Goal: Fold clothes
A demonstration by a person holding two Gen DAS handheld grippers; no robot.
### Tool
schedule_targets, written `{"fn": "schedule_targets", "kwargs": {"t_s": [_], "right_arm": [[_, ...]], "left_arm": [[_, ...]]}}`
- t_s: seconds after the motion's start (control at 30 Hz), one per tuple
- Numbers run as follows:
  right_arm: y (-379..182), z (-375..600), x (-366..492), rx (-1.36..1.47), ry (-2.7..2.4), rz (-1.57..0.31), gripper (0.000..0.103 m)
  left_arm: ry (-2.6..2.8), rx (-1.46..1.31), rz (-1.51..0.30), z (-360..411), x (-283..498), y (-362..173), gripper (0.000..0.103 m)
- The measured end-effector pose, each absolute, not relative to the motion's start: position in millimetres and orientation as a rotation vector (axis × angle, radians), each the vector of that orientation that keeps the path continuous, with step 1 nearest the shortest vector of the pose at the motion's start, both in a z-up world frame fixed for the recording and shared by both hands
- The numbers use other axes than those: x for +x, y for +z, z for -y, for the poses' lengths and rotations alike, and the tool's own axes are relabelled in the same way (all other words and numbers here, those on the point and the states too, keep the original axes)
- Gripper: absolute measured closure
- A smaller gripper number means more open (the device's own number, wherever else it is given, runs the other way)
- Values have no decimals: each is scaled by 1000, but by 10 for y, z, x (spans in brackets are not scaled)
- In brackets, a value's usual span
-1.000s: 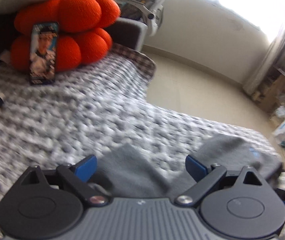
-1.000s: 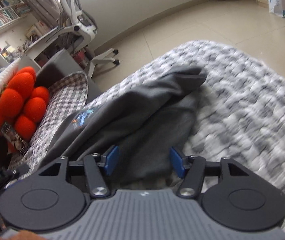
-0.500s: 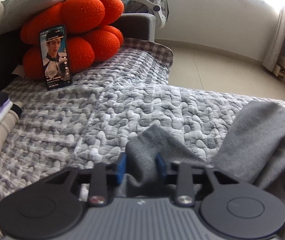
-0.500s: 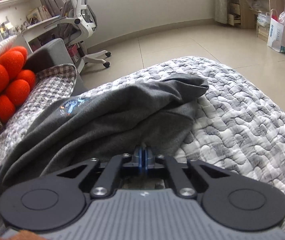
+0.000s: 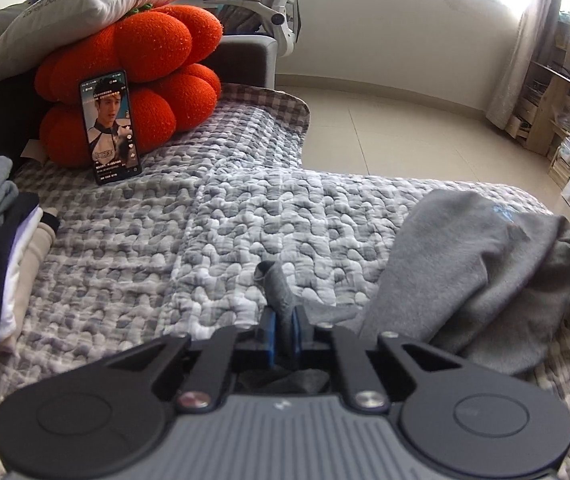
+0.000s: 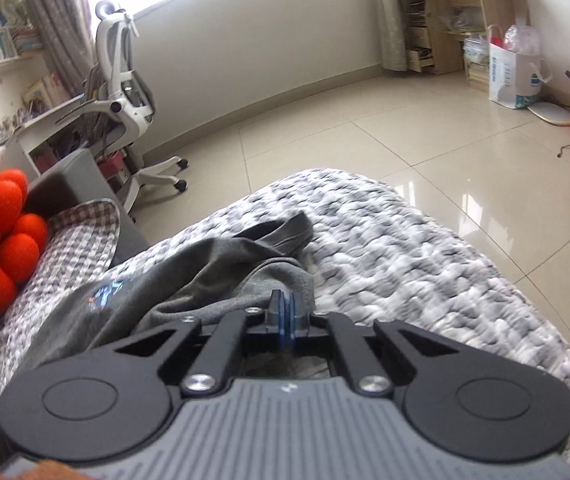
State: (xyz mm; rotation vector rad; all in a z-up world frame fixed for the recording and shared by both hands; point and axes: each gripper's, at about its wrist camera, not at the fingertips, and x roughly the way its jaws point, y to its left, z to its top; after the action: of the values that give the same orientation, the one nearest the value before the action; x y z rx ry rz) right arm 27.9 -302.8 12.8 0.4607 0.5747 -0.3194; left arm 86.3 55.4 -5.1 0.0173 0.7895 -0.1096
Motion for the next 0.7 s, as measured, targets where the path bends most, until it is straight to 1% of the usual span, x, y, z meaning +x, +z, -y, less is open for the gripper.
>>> {"fn": "schedule_targets", "kwargs": {"t_s": [0.03, 0.17, 0.27, 0.37, 0.43, 0.47, 0.53, 0.57, 0.6, 0.63, 0.67, 0.7], "right_arm": [[144, 3054, 265, 464, -332, -567, 103], [199, 3175, 217, 434, -423, -530, 103], [146, 3306, 202, 477, -433, -547, 103], [65, 3372, 198, 544, -397, -587, 102], [55, 3357, 202, 544, -383, -600, 93], [52, 3347, 203, 542, -377, -606, 89], [48, 3323, 212, 533, -364, -615, 89], [46, 3314, 214, 530, -356, -616, 86], [44, 3309, 212, 529, -348, -617, 73], [42, 3304, 210, 528, -339, -617, 53], [40, 3299, 208, 528, -331, -617, 49], [45, 3281, 215, 525, -321, -616, 48]], "left_arm": [[-107, 22, -796, -562, 829, -28, 95], [-87, 54, -843, -578, 738, -6, 95], [-80, 86, -870, -557, 724, -50, 93], [-64, 116, -871, -513, 748, -104, 82], [-61, 113, -854, -493, 773, -98, 53], [-68, 95, -839, -492, 780, -80, 51], [-74, 47, -821, -499, 810, -54, 50], [-76, 22, -810, -499, 825, -43, 50], [-81, -1, -794, -494, 837, -35, 48], [-88, -24, -781, -486, 851, -32, 46], [-99, -46, -773, -474, 871, -37, 44], [-120, -72, -767, -456, 898, -49, 43]]}}
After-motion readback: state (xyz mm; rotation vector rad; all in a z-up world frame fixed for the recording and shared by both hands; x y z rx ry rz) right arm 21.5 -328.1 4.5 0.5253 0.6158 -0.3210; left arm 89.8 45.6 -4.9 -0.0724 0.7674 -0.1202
